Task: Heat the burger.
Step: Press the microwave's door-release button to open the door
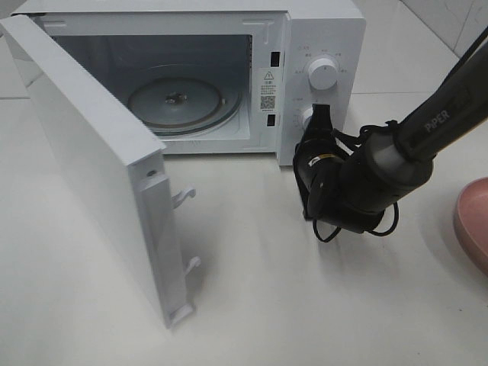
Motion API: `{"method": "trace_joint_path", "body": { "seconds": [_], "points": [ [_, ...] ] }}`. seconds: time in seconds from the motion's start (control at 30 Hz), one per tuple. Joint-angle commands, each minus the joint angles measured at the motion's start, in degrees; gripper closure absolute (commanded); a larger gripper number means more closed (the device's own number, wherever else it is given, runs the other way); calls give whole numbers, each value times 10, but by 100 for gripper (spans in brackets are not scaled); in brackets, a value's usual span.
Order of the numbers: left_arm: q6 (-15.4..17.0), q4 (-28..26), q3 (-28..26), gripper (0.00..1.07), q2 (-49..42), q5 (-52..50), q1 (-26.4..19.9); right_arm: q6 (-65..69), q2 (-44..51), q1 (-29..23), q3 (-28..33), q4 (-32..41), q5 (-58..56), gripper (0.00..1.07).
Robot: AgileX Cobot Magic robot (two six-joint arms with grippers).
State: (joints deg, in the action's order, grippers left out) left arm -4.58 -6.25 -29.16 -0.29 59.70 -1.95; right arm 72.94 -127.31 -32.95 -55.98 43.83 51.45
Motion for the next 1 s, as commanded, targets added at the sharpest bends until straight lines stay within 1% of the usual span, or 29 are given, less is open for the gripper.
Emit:
{"method": "trace_joint_path", "body": {
  "seconds": [0.03, 0.1, 0.43, 0.57, 0.77, 0.87, 0.9, 0.97, 1.0],
  "points": [
    [-1, -1, 3, 9, -12, -2, 4, -6, -1, 37, -69, -54, 158, 107],
    [-1, -1, 3, 9, -12, -2, 4, -6, -1, 36, -69, -41, 149, 107],
    [-1, -1, 3, 9, -12, -2, 4, -3, -1, 36, -69, -33, 137, 107],
    [-1, -1, 3, 9, -12, -2, 4, -3, -1, 25, -69, -15, 116, 107],
    [-1, -1, 3, 9, -12, -2, 4, -3, 1, 14, -69, -14, 108, 107],
    [-1, -1, 3, 9, -12, -2, 4, -4, 11, 9, -57, -11, 87, 107],
    [-1, -1, 3, 9, -12, -2, 4, -6, 21, 9, -41, -13, 75, 107],
    [-1, -1, 3, 9, -12, -2, 4, -6, 26, 9, -32, -14, 64, 107],
    [-1, -1, 3, 9, -12, -2, 4, -6, 38, 9, -14, -23, 32, 107]
  ]
}}
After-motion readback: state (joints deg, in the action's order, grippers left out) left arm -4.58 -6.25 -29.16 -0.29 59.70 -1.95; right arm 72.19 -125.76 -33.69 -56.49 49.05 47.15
